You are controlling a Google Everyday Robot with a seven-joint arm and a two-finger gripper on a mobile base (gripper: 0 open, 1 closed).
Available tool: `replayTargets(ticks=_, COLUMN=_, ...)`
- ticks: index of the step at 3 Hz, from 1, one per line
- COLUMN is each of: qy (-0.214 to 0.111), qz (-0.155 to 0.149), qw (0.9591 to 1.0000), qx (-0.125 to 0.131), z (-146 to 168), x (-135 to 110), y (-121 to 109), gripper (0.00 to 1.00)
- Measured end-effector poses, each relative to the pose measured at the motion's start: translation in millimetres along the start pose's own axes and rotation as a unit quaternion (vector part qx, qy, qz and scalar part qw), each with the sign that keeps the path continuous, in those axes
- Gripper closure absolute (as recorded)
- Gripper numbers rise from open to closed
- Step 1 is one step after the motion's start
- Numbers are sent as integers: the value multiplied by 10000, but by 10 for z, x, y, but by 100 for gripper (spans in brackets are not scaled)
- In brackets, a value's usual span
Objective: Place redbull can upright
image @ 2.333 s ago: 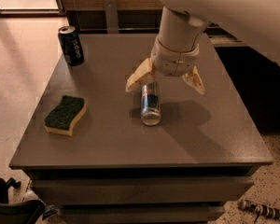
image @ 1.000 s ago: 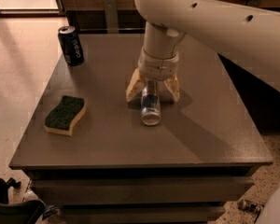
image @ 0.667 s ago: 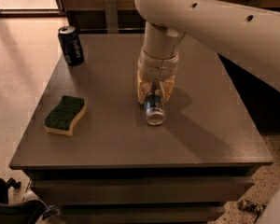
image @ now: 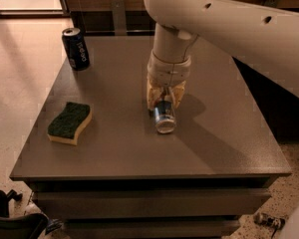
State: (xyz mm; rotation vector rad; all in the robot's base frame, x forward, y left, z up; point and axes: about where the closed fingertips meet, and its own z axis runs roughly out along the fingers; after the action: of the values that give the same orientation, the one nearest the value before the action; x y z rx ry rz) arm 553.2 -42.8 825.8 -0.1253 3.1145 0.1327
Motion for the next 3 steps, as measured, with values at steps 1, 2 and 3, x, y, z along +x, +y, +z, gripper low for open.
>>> replayTargets(ticks=1, qy=-4, qz=-1, qw=10000, qx=-1, z=-1, x=0, y=0, gripper=100)
replayTargets(ticks=2, qy=-147, qz=-72, qw=9999, qx=14, z=-66, x=-77, y=-39, gripper=100)
replayTargets(ticks=3, qy=-694, qz=-125, qw=9975, qx=86, z=-357, x=-255, y=-162, gripper=100)
